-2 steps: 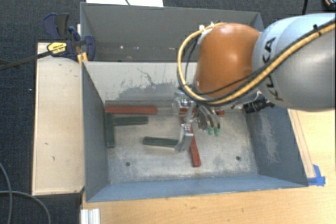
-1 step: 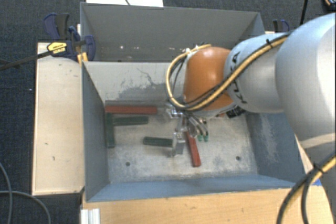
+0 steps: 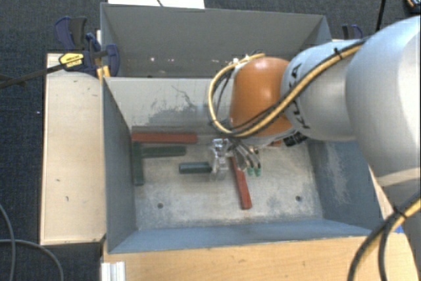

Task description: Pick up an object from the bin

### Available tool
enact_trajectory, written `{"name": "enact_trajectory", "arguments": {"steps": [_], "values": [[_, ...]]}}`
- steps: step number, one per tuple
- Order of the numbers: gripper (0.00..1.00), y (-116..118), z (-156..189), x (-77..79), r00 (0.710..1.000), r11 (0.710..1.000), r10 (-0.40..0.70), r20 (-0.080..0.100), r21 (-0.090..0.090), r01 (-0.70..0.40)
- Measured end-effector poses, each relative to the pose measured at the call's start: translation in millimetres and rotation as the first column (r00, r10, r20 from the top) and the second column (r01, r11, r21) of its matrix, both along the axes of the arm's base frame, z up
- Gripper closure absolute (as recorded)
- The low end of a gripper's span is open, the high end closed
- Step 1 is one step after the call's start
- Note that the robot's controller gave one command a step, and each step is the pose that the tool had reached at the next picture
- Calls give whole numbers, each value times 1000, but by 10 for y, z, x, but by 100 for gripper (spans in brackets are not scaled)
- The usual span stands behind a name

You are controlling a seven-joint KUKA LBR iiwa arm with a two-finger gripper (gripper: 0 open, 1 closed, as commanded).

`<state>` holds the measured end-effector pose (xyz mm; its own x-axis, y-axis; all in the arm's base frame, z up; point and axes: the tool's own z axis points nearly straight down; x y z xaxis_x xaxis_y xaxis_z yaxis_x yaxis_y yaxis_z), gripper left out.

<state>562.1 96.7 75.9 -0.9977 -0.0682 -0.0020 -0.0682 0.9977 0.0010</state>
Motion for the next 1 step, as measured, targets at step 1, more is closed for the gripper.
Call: {"name": "enact_trajectory", "arguments": {"steps": [1], "values": [[100, 361, 1473, 54, 998, 998, 64, 10, 1, -64]]}}
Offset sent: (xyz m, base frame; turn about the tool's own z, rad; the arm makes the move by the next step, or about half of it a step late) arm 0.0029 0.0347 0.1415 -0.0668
